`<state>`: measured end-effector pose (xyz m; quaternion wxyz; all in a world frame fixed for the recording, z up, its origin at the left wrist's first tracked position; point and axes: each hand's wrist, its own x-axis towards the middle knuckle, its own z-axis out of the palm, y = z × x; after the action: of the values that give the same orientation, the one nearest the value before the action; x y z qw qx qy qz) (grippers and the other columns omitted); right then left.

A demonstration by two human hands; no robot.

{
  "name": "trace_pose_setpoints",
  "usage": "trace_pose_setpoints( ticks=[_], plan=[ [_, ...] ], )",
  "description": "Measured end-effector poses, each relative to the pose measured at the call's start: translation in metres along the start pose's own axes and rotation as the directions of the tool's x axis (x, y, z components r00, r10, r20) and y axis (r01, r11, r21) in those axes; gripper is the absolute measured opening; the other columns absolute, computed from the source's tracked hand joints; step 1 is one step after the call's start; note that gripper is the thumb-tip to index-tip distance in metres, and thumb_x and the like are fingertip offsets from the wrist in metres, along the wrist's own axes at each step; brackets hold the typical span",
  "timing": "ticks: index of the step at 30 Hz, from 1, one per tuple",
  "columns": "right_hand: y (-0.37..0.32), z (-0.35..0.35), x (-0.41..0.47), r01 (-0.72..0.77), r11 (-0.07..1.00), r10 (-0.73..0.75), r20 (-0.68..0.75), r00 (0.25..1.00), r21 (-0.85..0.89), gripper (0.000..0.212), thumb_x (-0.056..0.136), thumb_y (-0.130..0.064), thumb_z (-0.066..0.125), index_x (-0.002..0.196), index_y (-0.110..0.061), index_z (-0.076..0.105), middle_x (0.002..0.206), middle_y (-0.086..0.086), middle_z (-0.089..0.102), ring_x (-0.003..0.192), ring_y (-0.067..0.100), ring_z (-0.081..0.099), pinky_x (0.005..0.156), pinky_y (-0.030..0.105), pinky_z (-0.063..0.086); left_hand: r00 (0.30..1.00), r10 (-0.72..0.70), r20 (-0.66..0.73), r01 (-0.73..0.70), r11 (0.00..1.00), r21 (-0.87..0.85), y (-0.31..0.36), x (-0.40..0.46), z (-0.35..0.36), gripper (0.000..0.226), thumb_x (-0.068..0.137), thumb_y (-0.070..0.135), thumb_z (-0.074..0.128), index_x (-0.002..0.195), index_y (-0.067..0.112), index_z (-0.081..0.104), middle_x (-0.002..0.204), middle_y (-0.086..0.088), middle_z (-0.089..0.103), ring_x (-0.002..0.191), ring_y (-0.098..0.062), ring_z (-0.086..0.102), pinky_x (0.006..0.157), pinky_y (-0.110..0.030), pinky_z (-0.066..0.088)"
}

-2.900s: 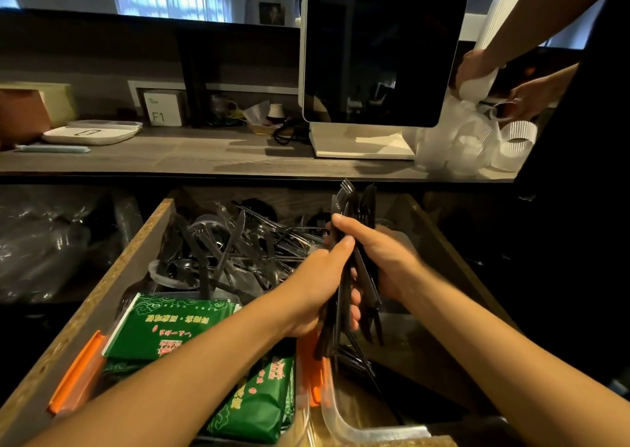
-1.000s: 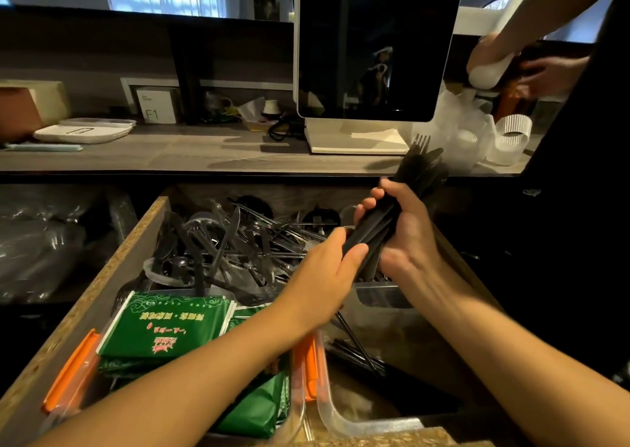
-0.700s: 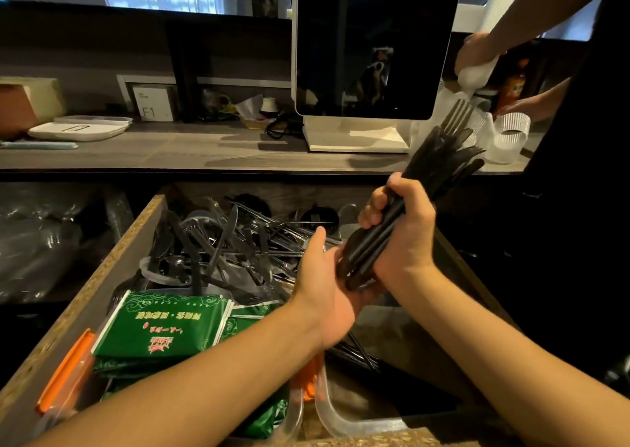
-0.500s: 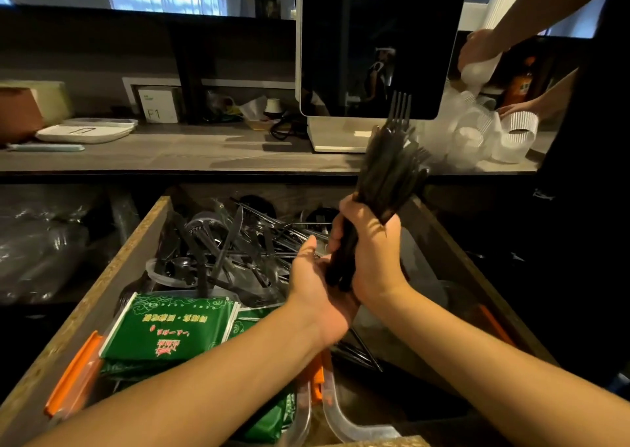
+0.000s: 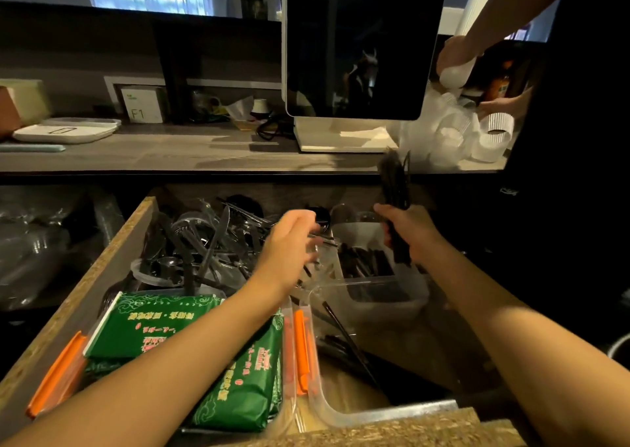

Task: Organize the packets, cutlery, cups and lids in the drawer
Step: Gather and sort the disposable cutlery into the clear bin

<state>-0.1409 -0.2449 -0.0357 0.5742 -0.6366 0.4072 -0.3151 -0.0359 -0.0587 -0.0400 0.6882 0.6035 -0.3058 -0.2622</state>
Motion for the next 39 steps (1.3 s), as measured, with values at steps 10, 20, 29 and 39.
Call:
trace_pose_setpoints(
  ticks=[10, 20, 29, 39],
  plan=[
    [0.037, 0.012, 0.014, -0.087, 0.777, 0.247, 0.176, 0.953, -0.623, 0.041, 0.091, -0.016, 0.066, 0.129, -0.008, 0.052, 0.12, 0.01, 0.056, 0.12, 0.028, 0.053, 0.089, 0.032, 0.042, 0.978, 0.173, -0.115, -0.053, 0.743, 0.667, -0.011, 0.023, -0.038, 0.024, 0.104, 0.024, 0.046, 0.119, 0.014, 0.062, 0.108, 0.004, 0.058, 0.093, -0.009, 0.051, 0.068, -0.019, 0.036],
    [0.011, 0.043, 0.002, 0.282, 0.856, -0.221, 0.186, 0.957, -0.433, 0.028, 0.095, -0.03, 0.06, 0.114, -0.012, 0.069, 0.107, 0.006, 0.069, 0.103, 0.019, 0.064, 0.093, 0.039, 0.053, 0.945, 0.248, -0.213, -0.01, 0.674, 0.739, -0.002, 0.038, -0.067, 0.03, 0.104, 0.029, 0.042, 0.108, 0.011, 0.065, 0.112, -0.006, 0.062, 0.102, -0.023, 0.054, 0.081, -0.032, 0.036],
    [-0.013, 0.137, -0.018, 0.296, 0.816, -0.051, 0.447, 0.893, -0.496, 0.056, 0.096, -0.054, 0.049, 0.125, -0.008, 0.06, 0.124, 0.008, 0.063, 0.112, 0.022, 0.058, 0.097, 0.036, 0.043, 0.929, 0.049, -0.367, 0.294, 0.505, 0.811, -0.018, 0.061, -0.119, 0.058, 0.104, 0.04, 0.04, 0.15, 0.005, 0.034, 0.153, -0.022, 0.039, 0.141, -0.04, 0.034, 0.114, -0.049, 0.031],
    [-0.006, 0.181, -0.015, 0.207, 0.664, 0.122, 0.378, 0.918, -0.718, 0.069, 0.089, -0.065, 0.051, 0.111, 0.0, 0.062, 0.112, 0.014, 0.064, 0.1, 0.028, 0.061, 0.08, 0.03, 0.041, 0.935, 0.021, -0.355, 0.279, 0.573, 0.77, -0.024, 0.072, -0.128, 0.043, 0.107, 0.027, 0.029, 0.127, 0.004, 0.059, 0.138, -0.019, 0.057, 0.129, -0.036, 0.049, 0.114, -0.045, 0.026]
  ],
)
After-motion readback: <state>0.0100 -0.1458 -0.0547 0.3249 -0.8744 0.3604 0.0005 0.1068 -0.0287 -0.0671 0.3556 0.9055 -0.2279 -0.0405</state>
